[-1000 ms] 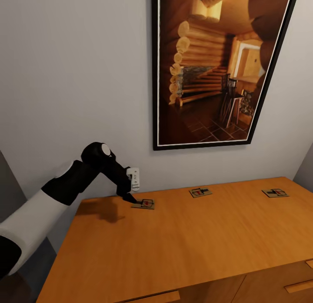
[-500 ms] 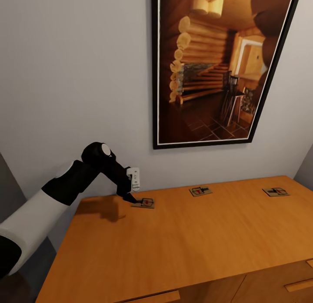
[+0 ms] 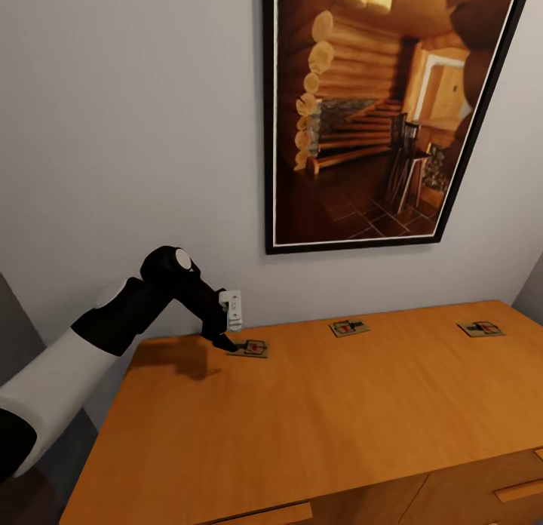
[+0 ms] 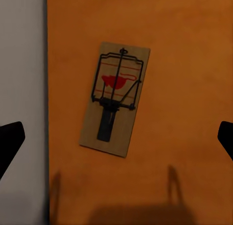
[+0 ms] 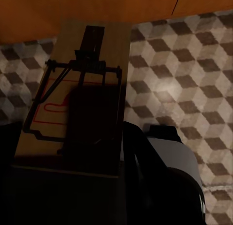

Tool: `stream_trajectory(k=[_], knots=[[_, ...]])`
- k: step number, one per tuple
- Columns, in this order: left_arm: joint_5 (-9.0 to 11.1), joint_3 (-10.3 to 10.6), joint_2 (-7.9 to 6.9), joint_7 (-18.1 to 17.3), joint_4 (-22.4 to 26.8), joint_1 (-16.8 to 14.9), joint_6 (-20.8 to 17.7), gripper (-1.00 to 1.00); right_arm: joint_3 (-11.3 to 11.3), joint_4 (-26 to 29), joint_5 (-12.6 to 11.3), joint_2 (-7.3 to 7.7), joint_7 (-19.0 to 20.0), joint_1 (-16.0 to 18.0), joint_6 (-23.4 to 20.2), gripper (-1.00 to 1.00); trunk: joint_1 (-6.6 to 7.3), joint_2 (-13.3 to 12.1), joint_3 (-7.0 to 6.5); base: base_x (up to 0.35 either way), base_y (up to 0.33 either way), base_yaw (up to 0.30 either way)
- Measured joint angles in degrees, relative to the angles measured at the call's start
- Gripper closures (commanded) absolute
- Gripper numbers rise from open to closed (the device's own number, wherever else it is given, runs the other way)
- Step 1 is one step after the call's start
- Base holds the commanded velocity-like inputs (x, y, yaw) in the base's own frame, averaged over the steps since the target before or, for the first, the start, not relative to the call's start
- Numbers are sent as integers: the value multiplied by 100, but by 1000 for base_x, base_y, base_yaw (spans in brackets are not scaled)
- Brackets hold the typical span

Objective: Take the four mousetraps from the cabinet in the bathroom and place them on the bathroom floor. Make sure all four end up on the same floor surface, and ensure that at least two of them are either under or directly next to the same bathroom sink.

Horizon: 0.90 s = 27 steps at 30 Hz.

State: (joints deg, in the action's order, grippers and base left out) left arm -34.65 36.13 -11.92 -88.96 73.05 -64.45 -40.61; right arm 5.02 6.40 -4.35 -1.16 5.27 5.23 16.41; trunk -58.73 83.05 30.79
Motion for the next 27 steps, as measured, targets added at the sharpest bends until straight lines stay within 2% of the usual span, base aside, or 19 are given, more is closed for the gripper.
stream_trajectory(k=[27], knots=[[0,0,0,0,-6,0,0,-100,0,-7,0,0,0,-2,0,100,0,0,247,0,0,0]])
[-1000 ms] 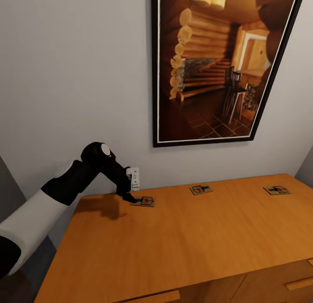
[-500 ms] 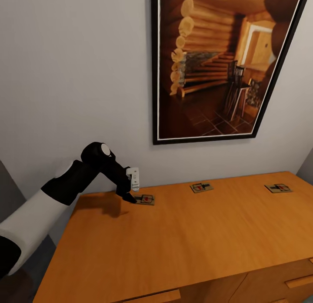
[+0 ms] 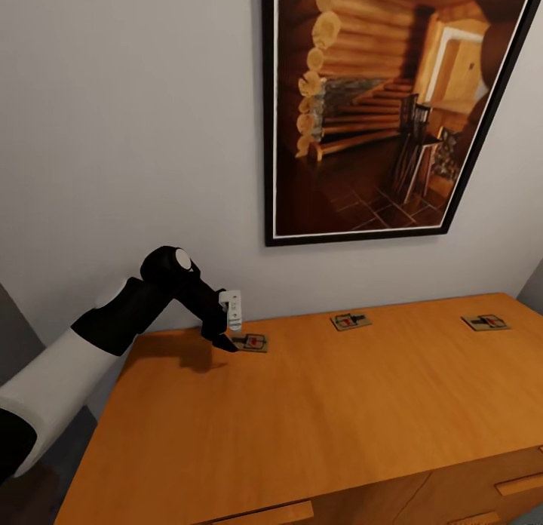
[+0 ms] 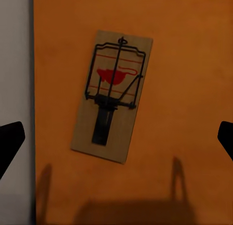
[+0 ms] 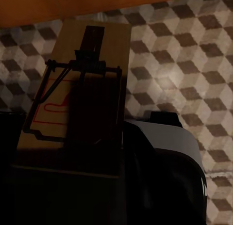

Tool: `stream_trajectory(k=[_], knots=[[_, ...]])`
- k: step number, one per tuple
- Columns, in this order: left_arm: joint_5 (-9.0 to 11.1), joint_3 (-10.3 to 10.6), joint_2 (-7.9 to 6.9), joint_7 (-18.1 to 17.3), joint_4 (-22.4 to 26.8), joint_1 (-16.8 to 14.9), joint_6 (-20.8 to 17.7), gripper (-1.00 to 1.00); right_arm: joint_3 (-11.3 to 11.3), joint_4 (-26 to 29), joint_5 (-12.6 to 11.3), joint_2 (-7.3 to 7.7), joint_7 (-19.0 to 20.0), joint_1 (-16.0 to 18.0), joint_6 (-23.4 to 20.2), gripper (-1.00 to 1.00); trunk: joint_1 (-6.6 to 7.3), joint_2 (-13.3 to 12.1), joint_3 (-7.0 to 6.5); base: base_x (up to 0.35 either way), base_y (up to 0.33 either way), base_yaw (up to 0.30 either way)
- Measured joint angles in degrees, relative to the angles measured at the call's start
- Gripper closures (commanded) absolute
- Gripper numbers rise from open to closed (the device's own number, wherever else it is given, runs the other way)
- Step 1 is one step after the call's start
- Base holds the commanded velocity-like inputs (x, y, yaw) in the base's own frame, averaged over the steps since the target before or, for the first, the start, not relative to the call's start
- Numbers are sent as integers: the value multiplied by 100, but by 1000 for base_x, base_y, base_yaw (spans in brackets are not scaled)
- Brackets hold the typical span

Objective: Take the four mousetraps from the cabinet in the bathroom and place them on the bathroom floor. Make sure all four end up on the same floor surface, and ensure that at least two of them are either under or directly next to the same bathroom sink.

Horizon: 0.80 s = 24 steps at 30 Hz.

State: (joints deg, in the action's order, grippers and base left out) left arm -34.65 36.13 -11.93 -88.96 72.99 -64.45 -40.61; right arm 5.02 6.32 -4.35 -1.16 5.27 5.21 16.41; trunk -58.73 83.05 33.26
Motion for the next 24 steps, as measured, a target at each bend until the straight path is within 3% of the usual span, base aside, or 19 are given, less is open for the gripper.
stream_trajectory(k=[24], knots=[[0,-3,9,0,12,0,0,-100,0,-1,0,0,16,1,0,100,0,0,214,0,0,0]])
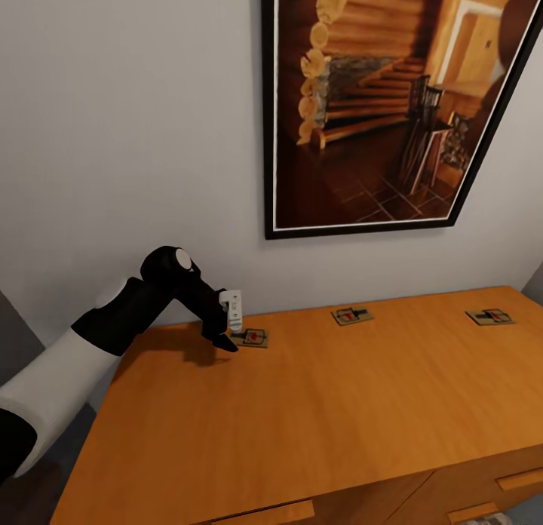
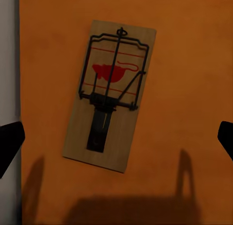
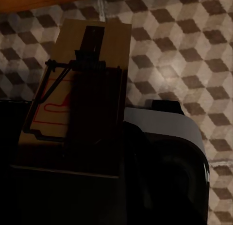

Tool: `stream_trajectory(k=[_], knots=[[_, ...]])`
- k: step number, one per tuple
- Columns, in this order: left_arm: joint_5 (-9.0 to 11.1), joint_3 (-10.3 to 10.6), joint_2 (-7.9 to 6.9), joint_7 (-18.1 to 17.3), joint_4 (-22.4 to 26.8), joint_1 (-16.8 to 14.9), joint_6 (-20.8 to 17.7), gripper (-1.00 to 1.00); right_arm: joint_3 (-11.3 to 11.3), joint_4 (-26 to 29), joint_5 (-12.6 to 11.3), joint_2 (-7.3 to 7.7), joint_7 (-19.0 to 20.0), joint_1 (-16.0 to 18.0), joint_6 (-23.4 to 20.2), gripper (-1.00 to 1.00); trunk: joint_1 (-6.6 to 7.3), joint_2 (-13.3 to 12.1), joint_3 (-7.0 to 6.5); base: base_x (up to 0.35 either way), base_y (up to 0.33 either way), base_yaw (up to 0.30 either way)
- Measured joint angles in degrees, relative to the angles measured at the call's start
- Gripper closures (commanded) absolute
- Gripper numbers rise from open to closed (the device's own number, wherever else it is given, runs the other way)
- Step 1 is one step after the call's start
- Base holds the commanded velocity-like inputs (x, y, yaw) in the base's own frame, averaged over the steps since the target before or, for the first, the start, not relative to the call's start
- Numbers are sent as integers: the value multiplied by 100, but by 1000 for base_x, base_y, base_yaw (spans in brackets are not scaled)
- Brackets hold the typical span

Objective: Take the four mousetraps from the cabinet in the bathroom and place them on the bathroom floor. Make sure all four end up on the same floor surface, and ensure that at least two of them are either under or directly next to the same bathroom sink.

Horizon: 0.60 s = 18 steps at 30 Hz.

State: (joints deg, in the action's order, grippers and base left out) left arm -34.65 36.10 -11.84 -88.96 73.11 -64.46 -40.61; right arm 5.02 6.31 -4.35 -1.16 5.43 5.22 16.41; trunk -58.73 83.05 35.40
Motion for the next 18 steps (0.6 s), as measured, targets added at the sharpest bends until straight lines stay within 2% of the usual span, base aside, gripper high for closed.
stream_trajectory(k=[9,18], knots=[[0,-9,-12,-3,27,0,-2,-100,0,0,0,0,1,-1,0,100,0,0,78,0,0,0],[45,-21,-111,-32,43,0,6,-100,0,0,0,0,-6,1,0,100,0,0,118,0,0,0]])
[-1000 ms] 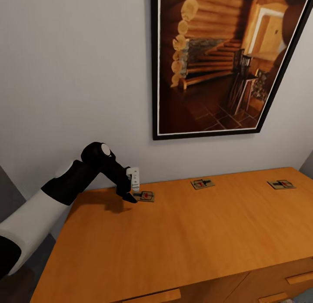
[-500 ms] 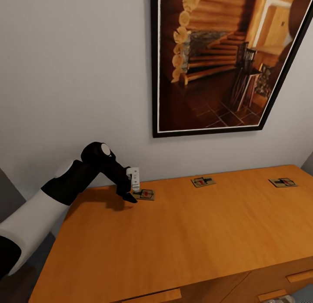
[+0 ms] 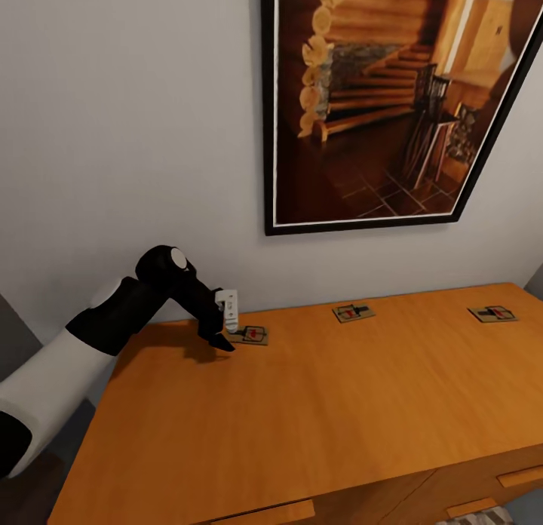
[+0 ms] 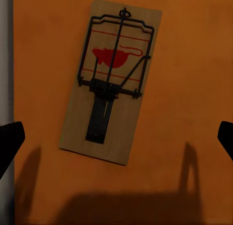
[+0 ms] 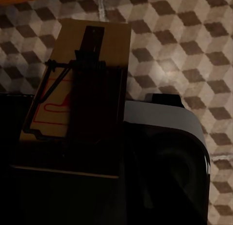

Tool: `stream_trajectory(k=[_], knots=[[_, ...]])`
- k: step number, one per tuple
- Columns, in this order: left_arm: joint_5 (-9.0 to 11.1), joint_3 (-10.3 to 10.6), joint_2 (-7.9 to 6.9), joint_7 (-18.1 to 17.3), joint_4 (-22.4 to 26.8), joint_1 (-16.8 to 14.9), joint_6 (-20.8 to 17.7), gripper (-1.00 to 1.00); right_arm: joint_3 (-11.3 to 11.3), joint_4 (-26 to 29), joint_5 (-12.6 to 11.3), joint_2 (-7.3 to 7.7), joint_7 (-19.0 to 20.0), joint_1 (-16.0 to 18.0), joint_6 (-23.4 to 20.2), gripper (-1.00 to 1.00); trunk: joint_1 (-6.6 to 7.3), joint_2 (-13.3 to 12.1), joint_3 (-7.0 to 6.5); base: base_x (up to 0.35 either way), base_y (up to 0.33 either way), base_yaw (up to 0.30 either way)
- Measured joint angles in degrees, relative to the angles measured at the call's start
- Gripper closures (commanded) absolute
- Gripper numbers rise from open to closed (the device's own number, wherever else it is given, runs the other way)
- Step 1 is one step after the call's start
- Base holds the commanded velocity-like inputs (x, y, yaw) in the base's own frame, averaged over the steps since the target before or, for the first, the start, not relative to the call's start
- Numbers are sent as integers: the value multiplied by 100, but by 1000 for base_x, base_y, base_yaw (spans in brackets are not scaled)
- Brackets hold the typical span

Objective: Take the four mousetraps from the cabinet in the bathroom and place them on the bathroom floor. Make sure all four end up on the same floor surface, and ensure that at least two of them are either under or directly next to the same bathroom sink.

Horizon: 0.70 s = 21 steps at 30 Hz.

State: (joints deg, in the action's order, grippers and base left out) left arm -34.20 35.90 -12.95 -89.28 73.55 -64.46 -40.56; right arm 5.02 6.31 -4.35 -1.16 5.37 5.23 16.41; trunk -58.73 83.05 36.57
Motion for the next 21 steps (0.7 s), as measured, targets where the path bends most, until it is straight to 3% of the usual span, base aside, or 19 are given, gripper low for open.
stream_trajectory(k=[9,21], knots=[[32,-3,-148,-30,-9,0,31,-100,0,0,0,0,-11,-2,-1,100,0,0,2,0,0,0],[34,-8,-187,-30,8,0,47,-100,-8,0,0,0,-19,-4,-4,100,0,0,2,0,0,0]])
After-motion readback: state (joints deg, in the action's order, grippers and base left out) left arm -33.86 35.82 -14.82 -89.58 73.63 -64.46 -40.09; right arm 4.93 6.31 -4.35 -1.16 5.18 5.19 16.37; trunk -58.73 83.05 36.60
